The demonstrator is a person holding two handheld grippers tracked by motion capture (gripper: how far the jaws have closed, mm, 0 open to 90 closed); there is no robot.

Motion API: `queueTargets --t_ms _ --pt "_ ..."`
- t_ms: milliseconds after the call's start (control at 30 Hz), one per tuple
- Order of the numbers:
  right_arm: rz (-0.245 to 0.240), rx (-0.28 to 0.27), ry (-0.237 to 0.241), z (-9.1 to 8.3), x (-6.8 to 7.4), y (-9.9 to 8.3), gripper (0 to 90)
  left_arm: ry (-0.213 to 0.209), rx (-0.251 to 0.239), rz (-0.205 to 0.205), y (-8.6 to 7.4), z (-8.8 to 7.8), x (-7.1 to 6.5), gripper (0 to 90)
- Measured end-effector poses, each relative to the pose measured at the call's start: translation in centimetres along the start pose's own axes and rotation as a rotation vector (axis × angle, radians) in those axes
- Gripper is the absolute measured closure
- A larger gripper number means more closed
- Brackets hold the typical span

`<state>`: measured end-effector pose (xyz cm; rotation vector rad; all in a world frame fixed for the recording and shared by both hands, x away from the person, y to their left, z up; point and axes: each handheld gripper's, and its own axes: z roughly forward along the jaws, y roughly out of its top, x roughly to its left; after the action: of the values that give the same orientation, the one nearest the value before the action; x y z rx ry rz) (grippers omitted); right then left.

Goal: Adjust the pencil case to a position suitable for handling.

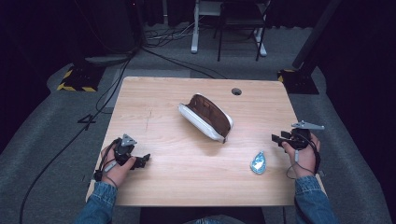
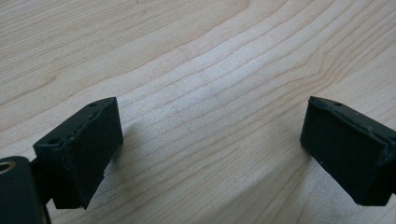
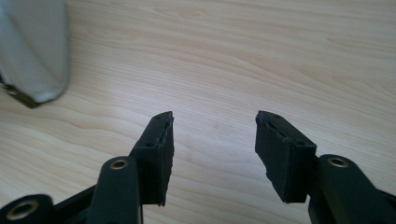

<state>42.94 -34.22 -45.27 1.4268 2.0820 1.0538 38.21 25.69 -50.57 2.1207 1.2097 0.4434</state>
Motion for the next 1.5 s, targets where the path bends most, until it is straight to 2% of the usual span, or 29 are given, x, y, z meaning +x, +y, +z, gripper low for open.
queueTargets --t_ms 200,233,400,767,1100,1367,1500 --pt "-0.033 -0.006 0.085 -0.4 2.3 1.8 48.0 0.0 0.001 0.001 0.0 0.0 0.0 5.8" --pt "-0.033 -0.006 0.085 -0.4 2.3 1.8 48.0 0.0 0.001 0.001 0.0 0.0 0.0 5.8" --pt "-0.074 -0.009 0.154 -0.2 4.3 3.7 47.9 0.002 0.001 0.004 0.0 0.0 0.0 5.8" --pt "-0.103 -0.008 0.194 0.0 6.5 5.6 47.5 -0.004 0.002 0.007 0.1 0.1 0.0 5.2" --pt "-0.131 -0.003 0.225 1.0 8.3 6.8 43.0 -0.008 0.007 0.013 0.3 0.3 0.0 3.9" --pt "-0.14 0.021 0.236 3.0 9.9 7.8 35.8 -0.01 0.01 0.011 0.5 0.5 0.0 3.1" --pt "-0.146 0.038 0.246 4.1 10.6 8.1 35.3 -0.009 0.009 0.012 0.5 0.5 0.0 3.1"
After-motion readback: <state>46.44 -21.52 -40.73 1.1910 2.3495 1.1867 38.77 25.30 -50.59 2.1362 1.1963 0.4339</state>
